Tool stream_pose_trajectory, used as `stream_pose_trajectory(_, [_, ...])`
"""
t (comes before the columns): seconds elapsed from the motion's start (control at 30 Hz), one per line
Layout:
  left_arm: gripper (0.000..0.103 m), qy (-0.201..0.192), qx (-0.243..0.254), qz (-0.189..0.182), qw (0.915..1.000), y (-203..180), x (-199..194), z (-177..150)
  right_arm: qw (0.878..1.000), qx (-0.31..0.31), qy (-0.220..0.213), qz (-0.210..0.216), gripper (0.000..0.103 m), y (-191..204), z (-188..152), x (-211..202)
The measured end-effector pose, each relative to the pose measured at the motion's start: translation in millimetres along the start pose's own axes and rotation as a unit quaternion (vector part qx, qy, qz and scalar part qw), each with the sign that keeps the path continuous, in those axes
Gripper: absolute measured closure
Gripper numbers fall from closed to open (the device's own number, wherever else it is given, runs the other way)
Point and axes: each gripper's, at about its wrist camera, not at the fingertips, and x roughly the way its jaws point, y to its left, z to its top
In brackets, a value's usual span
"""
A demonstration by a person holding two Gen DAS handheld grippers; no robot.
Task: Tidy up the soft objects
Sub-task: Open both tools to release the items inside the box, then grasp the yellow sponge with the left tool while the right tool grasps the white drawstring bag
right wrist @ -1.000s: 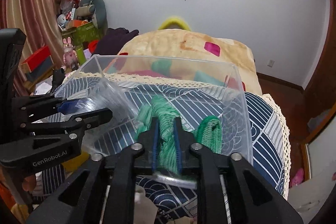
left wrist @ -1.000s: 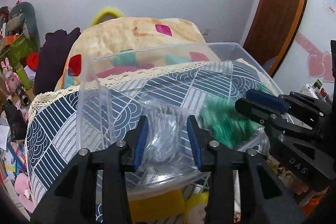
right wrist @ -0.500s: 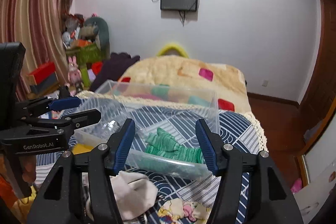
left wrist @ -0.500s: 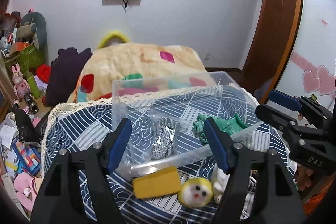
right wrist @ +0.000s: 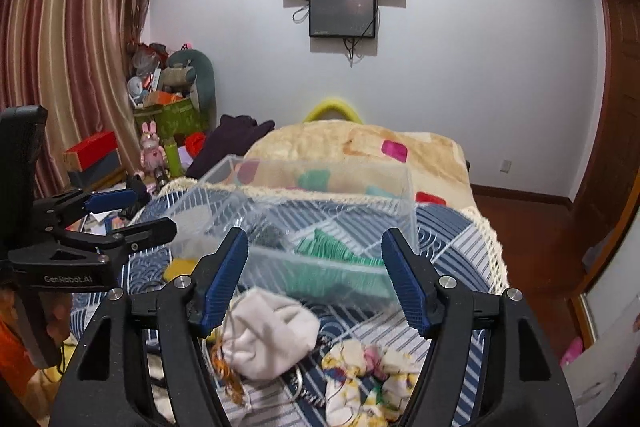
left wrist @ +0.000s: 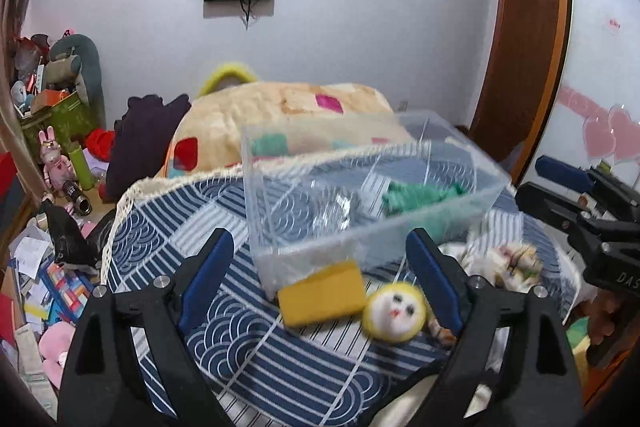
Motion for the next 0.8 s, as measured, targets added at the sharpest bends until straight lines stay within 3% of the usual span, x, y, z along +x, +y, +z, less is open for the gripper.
stream_pose_trajectory(0.37, [0.014, 0.058, -0.001, 0.03, 0.9979, 5.0, 42.9, -32.8, 0.997, 0.01, 0.067, 0.045, 0.037, 14.5, -37.8, 32.0])
stream_pose_trajectory(0.6, [0.018, 0.073, -0.025, 0.0, 0.997, 14.6, 53.5, -38.0, 0.994, 0.012, 0.096, 0.051, 0.037, 15.2, -48.5, 52.7])
stream_pose_trajectory(0.73, [0.03, 0.084, -0.048, -0.031, 0.9948, 19.9, 57.3, -41.2, 0.992, 0.024, 0.108, 0.069, 0.038, 9.1, -51.8, 56.8])
stream_pose_trajectory(0.8, [0.034, 0.084, -0.047, -0.036, 0.9947, 17.9, 57.1, -42.7, 0.989, 0.037, 0.116, 0.082, 0.043, 5.9, -54.9, 60.2])
